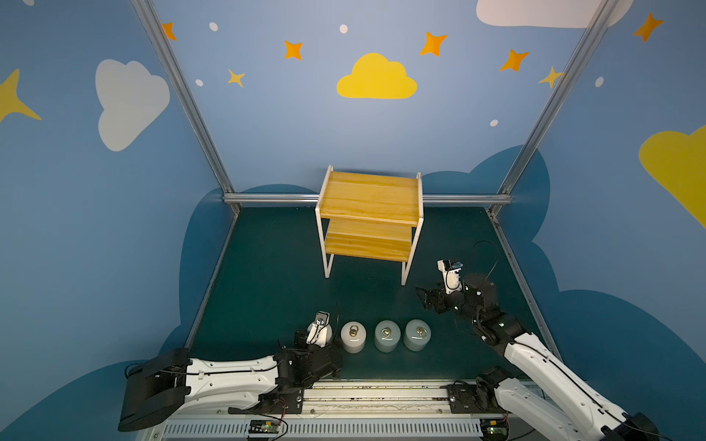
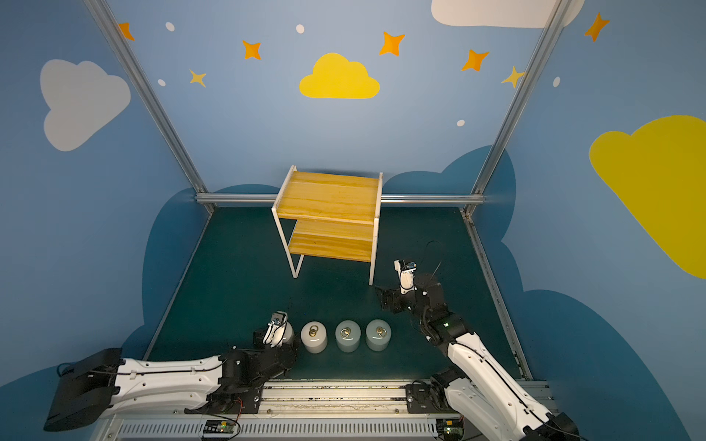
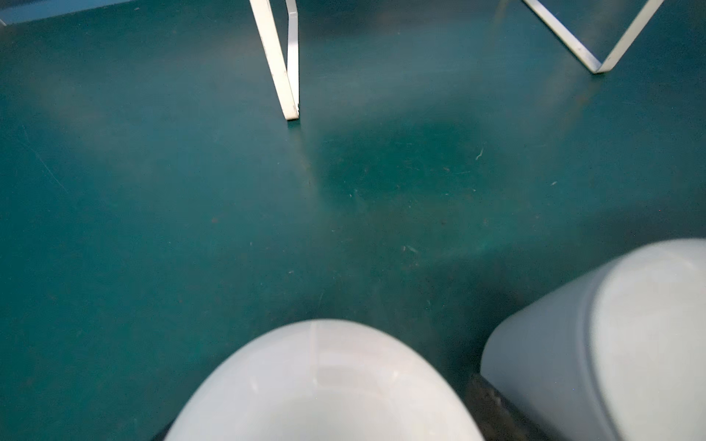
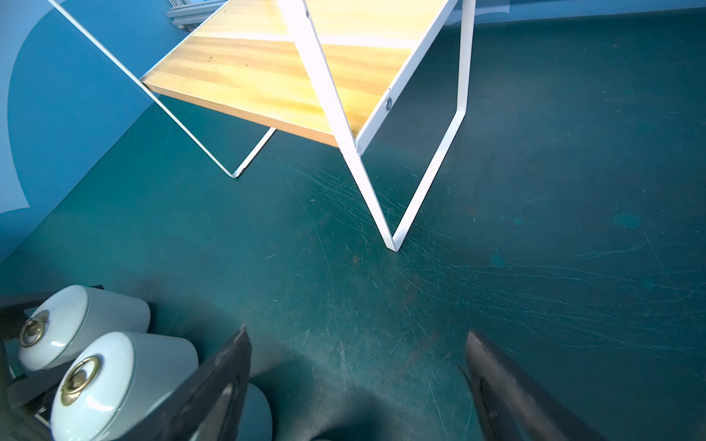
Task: Remove the tea canisters from the shelf
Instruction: Place the tea canister at the center of the board.
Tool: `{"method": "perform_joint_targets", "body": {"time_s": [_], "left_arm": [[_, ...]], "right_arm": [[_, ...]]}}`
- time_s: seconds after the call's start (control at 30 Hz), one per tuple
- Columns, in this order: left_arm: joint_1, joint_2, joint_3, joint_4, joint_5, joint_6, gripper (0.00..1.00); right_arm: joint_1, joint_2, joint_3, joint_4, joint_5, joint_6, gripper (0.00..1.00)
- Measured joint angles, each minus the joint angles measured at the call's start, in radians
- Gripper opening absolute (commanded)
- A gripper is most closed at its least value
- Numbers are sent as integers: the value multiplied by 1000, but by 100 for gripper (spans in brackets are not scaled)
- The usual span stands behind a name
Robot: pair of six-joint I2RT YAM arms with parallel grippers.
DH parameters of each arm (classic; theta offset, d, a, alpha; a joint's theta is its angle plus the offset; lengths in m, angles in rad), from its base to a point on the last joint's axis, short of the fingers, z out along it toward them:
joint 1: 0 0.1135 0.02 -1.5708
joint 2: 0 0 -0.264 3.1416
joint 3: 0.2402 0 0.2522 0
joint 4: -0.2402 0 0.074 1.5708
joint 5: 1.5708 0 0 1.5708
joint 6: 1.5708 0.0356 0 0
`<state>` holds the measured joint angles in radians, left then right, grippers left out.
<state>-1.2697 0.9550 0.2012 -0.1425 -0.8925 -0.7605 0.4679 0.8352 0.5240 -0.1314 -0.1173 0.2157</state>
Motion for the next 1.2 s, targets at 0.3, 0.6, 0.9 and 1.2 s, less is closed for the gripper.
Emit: {"method": "perform_joint_targets", "body": {"time_s": [0.3,0.6,0.9,1.2], "left_arm": [[-9,-28,22,-67,-4,-17,96],[-18,-87,44,-128,6,-29,99],[-33,-173,64,-192,2,-11,100],[-33,-220,132,-218,-3,85,100]], "right_arm": [[0,-2,-2,0,0,0,90],[-4,-8,-3,0,0,0,90],[-8,-4,-3,1,-6,-5,89],[-11,-2,-3,1,-8,-11,89]]}}
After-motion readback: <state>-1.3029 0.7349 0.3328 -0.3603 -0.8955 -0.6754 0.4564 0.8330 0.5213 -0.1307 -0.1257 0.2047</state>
